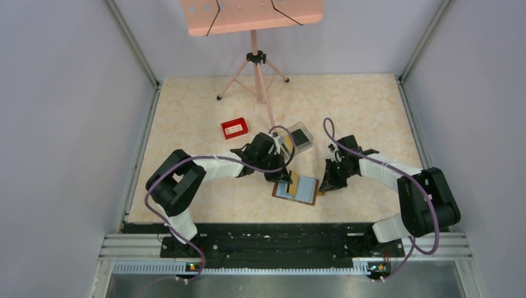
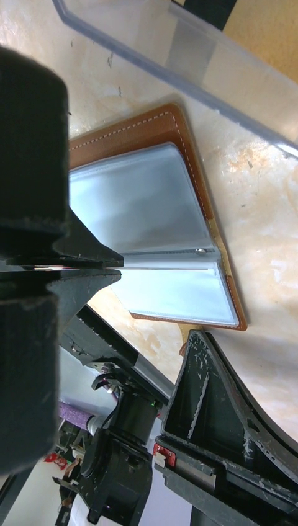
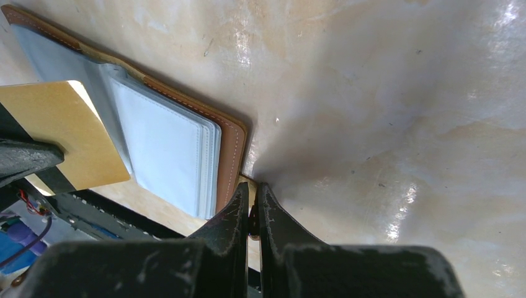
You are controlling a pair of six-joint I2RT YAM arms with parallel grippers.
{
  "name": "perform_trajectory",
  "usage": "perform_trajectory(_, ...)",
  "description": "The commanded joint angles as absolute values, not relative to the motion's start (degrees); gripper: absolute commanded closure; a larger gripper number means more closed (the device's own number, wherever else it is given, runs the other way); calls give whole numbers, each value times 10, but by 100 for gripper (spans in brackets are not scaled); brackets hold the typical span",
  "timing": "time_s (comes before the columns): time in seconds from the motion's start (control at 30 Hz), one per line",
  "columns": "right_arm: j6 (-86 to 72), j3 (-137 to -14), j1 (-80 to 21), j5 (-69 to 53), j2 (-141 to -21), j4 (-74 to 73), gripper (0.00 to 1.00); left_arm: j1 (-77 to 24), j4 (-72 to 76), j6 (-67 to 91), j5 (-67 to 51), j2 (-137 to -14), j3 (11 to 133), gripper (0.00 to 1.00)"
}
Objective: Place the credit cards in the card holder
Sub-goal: Insert the credit card into the card holder.
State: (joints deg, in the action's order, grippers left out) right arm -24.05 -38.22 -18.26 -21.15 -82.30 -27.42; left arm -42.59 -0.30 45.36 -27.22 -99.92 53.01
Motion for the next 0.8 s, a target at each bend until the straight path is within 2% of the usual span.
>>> perform_trajectory(0.0,-236,-380,-188,-221,-826,-261,100,-432,23,457,-287,-1015,538,100)
perform_trajectory(0.77,-236,-375,-187,-226,-818,-258,100,-443,54,478,-299,-1039,525,100)
